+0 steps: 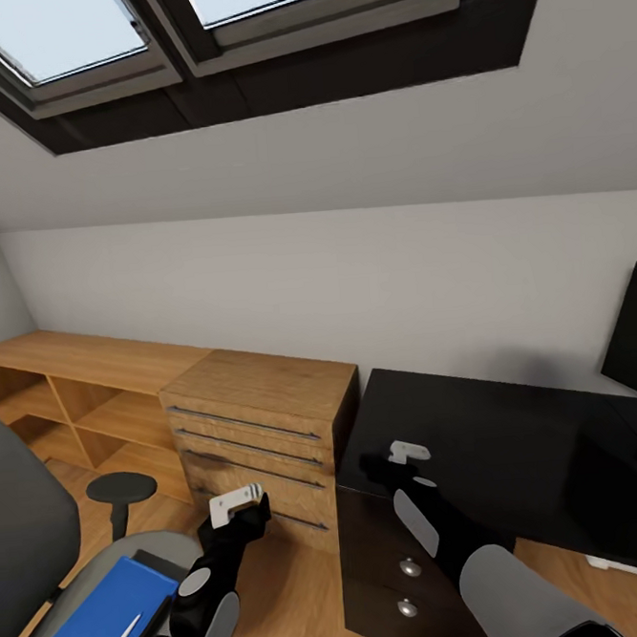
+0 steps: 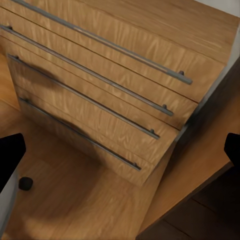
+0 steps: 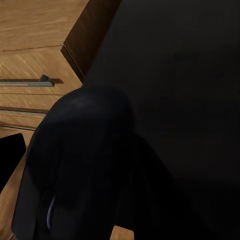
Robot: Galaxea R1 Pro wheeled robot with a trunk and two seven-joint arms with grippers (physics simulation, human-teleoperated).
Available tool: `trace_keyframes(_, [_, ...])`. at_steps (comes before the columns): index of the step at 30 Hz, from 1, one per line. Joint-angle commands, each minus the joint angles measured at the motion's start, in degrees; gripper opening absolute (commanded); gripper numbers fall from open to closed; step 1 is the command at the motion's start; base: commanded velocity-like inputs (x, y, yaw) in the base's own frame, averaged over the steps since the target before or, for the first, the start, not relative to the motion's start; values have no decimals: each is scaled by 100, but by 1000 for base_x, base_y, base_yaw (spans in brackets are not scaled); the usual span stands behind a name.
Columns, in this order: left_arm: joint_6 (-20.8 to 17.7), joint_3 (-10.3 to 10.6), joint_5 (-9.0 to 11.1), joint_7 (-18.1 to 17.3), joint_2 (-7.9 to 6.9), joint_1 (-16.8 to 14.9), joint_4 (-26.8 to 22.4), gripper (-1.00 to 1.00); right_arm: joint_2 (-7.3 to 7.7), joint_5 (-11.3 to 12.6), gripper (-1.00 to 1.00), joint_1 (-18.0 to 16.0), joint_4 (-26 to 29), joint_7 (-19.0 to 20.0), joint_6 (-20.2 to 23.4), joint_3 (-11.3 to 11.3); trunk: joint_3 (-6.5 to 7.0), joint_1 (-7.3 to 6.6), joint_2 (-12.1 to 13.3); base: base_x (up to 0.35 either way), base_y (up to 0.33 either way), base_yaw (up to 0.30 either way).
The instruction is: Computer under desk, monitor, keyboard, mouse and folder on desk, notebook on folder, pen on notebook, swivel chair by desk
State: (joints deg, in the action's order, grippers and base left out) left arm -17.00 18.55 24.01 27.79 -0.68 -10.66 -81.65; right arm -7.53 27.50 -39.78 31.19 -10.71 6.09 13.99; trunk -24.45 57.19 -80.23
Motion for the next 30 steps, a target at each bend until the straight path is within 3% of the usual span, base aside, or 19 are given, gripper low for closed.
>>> trace_keyframes(1, [-14, 17, 42, 51, -4, -6, -9, 100, 5, 63, -100, -4, 11, -27, 15, 33, -7, 0, -4, 117, 0, 0])
trace_keyframes(14, [-14, 17, 39, 51, -8, -5, -9, 100, 1, 63, -100, -4, 10, -27, 15, 33, -7, 0, -4, 199, 0, 0])
trace_keyframes(25, [1, 17, 74, 42, 6, -4, -208, 100, 36, 47, -100, -4, -129, -18, -35, 15, -7, 0, -4, 8, 0, 0])
trace_keyframes(30, [3, 25, 77, 42, 24, -6, -237, 100, 28, 45, -100, -4, -165, -19, -38, 21, -96, 110, -205, 0, 0, 0])
